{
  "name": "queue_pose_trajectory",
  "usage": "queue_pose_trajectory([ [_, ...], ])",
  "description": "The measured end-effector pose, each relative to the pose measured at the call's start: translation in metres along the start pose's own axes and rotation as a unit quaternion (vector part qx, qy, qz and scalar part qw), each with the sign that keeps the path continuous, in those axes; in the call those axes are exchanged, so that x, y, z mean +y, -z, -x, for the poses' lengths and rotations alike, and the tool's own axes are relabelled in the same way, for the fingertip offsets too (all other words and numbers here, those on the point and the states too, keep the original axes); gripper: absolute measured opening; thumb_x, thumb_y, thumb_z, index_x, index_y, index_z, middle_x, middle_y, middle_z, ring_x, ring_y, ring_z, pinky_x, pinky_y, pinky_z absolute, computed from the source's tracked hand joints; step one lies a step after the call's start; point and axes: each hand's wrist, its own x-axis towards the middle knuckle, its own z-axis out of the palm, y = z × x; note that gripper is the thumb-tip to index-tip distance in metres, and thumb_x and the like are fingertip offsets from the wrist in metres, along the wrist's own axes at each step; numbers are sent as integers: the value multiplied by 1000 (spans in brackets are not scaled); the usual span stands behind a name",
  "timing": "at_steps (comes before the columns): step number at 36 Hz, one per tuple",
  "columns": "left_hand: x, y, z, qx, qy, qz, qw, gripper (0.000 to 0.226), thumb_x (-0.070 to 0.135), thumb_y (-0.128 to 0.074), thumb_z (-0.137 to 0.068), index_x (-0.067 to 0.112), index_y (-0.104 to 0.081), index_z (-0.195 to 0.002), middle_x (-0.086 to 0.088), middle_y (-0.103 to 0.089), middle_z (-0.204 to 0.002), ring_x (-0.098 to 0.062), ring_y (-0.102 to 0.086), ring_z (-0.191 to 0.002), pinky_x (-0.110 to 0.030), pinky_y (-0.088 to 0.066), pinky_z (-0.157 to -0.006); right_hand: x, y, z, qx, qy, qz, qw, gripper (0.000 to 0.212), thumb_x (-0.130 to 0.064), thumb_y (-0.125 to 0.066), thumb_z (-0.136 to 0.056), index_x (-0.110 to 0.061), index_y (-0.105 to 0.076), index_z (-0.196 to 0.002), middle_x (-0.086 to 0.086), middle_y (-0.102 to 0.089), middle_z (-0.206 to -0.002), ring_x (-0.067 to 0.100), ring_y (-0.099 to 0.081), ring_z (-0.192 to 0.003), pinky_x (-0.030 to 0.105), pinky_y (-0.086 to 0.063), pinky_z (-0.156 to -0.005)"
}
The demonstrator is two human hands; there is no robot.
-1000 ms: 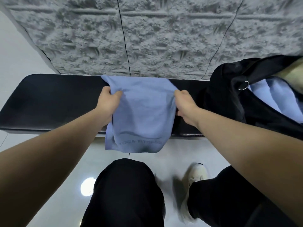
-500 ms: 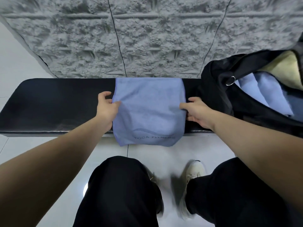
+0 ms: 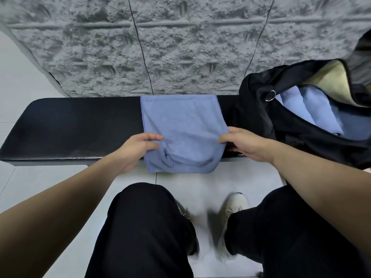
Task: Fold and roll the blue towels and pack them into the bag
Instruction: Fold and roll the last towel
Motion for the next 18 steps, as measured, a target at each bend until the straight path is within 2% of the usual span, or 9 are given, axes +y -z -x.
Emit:
queue_pose_trajectory([
  [2,-1,-2,8,-10,-9,-5,1000,28,-2,-55,-92,17,-70,-104,-3,-73,-104,-18,-68,-95,-31,-55,-85,0,2,4,25,18,-33,999,25,-10,-55,-90,-15,-62,-114,-1,-71,-116,18,-63,-112,35,-48,-100],
  [4,0,-4,14,11,-22,3,1000,30,-4,-50,-93,17,-69,-104,-4,-71,-104,-19,-68,-92,-37,-55,-86,0,4,8,51,28,-45,997,16,-11,-55,-92,-15,-60,-106,6,-70,-114,23,-65,-109,39,-51,-97],
  [6,0,-6,18,58,-37,11,998,31,-3,-49,-92,20,-68,-103,0,-68,-101,-17,-64,-85,-37,-54,-78,1,5,14,93,37,-5,995,3,-17,-57,-93,-16,-55,-96,9,-68,-104,26,-65,-96,39,-54,-85],
  [8,1,-8,21,112,-48,31,992,33,-3,-49,-90,22,-67,-100,4,-67,-95,-16,-62,-79,-32,-51,-68,2,3,20,133,42,26,990,11,-21,-57,-95,-18,-49,-89,6,-61,-93,22,-58,-85,34,-47,-71],
  [12,5,-10,27,188,-64,73,977,30,-2,-48,-90,22,-66,-96,0,-64,-91,-19,-59,-74,-29,-49,-62,4,-2,34,154,44,31,987,17,-27,-59,-96,-16,-47,-90,4,-60,-92,18,-58,-81,32,-48,-67],
  [15,10,-13,31,223,-56,106,967,28,-1,-49,-89,22,-66,-92,-2,-58,-79,-20,-49,-74,-25,-36,-62,2,-4,43,171,42,34,984,18,-27,-65,-91,-16,-52,-87,2,-61,-85,16,-57,-75,31,-46,-66],
  [18,20,-19,39,239,-76,105,962,25,1,-53,-90,24,-61,-90,1,-59,-77,-20,-56,-70,-28,-45,-59,-2,-3,52,186,28,17,982,16,-28,-67,-83,-19,-56,-77,3,-52,-77,16,-47,-73,30,-38,-69],
])
